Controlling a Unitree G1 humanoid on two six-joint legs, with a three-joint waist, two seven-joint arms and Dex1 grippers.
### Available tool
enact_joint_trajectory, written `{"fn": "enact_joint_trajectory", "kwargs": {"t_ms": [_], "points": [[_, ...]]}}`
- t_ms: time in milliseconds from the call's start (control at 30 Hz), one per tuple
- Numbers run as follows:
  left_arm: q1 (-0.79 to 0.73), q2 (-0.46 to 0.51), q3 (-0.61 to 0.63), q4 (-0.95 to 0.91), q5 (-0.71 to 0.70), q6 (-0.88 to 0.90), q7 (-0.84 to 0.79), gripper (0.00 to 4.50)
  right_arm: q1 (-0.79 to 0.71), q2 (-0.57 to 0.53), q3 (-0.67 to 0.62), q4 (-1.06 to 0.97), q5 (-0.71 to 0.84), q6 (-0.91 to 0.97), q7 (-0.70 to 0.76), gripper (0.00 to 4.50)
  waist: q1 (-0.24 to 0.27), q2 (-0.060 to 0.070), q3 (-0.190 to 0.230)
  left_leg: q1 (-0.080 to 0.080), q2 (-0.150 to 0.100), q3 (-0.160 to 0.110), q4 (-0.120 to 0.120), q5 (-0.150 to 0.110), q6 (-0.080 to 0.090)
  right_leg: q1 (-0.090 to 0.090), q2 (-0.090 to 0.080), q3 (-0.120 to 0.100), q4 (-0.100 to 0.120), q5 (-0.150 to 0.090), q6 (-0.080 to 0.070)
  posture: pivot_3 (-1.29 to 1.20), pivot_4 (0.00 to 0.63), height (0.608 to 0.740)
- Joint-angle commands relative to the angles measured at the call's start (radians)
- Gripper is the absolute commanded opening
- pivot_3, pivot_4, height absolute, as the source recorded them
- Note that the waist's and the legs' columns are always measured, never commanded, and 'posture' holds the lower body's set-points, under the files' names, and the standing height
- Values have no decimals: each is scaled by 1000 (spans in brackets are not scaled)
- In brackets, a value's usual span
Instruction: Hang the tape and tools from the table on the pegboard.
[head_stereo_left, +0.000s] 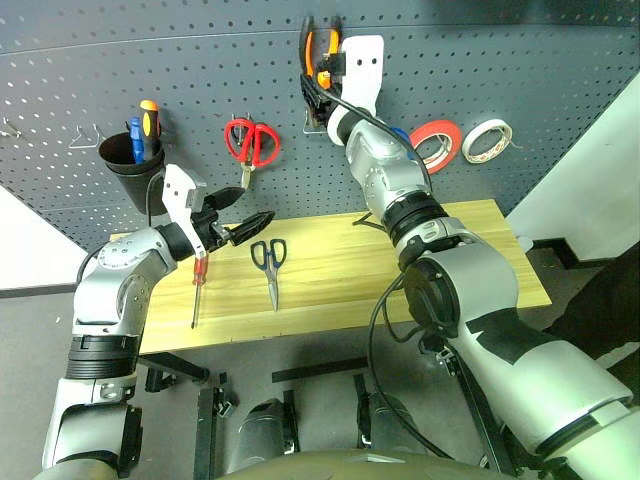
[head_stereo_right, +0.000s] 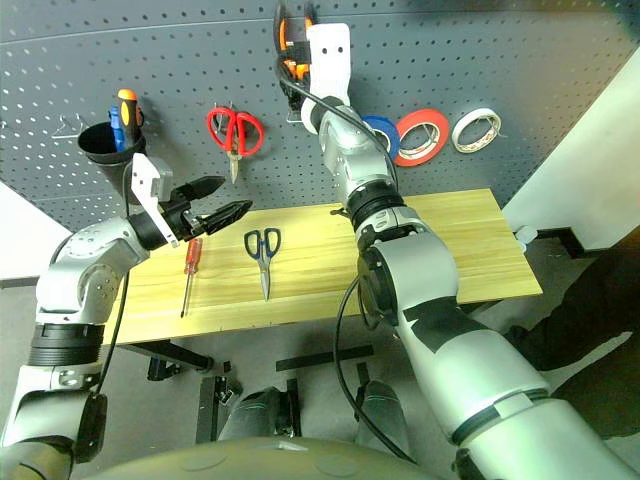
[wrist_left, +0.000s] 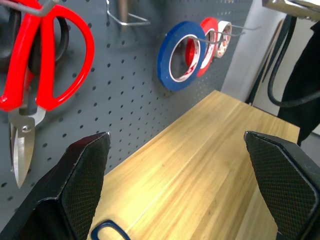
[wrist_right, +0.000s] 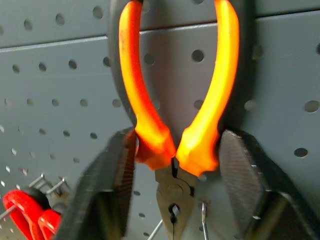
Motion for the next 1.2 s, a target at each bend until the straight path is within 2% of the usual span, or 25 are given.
{"fn": "enact_joint_trajectory", "kwargs": {"t_ms": [33,100,267,400,467,600,733,867,1000,1200], "points": [[-24,3,9,-4,3,-21,-8,4500,-31,-16,-9,-28,5,5,5,3977,0,0,0,0,0,0,0,0,0,0,0,0,0,0,0,55,189,740],[-25,3,11,0,4,-22,-12,4500,-36,-26,-12,-45,9,12,9,4447,1,0,0,1,0,0,0,0,0,2,0,0,0,0,0,53,185,740],[-21,2,11,5,7,-28,-18,4500,-18,-43,-16,-120,21,22,20,4447,1,0,0,2,0,-1,2,0,0,4,0,0,0,0,0,38,177,740],[-7,0,14,-11,1,-22,-18,4500,63,-64,-11,-373,57,95,60,4447,2,0,0,2,0,-1,2,0,0,4,-1,0,0,0,0,29,173,740],[1,-1,22,-29,-15,-3,-16,4500,123,-87,1,-559,93,186,106,4447,5,0,0,1,0,-2,1,0,0,4,-1,0,-1,0,0,23,173,740],[28,19,28,-69,-26,40,-11,4500,273,-187,43,-991,244,511,251,4447,5,0,0,-1,0,-3,-2,-1,1,2,-1,-1,-2,0,0,9,175,740],[53,22,23,-119,-29,113,36,4500,387,-298,67,-1237,382,790,334,4447,1,0,0,0,0,-2,-5,-1,1,0,0,-1,-3,0,0,-6,172,740],[62,7,-1,-164,-12,190,115,4500,512,-431,116,-1360,490,945,513,4447,3,0,1,0,0,-2,-5,0,1,0,-1,0,-3,0,0,-13,170,740],[97,-4,-26,-195,-9,187,110,4500,662,-584,235,-1423,465,901,737,4447,9,-2,2,0,-1,-2,-5,-1,2,1,-1,0,-5,0,0,-17,175,740],[158,-14,-62,-147,76,71,114,4500,715,-619,292,-1292,404,776,878,4447,4,-4,5,0,0,-1,-5,-2,2,1,0,0,-7,0,0,-17,192,740]]}}
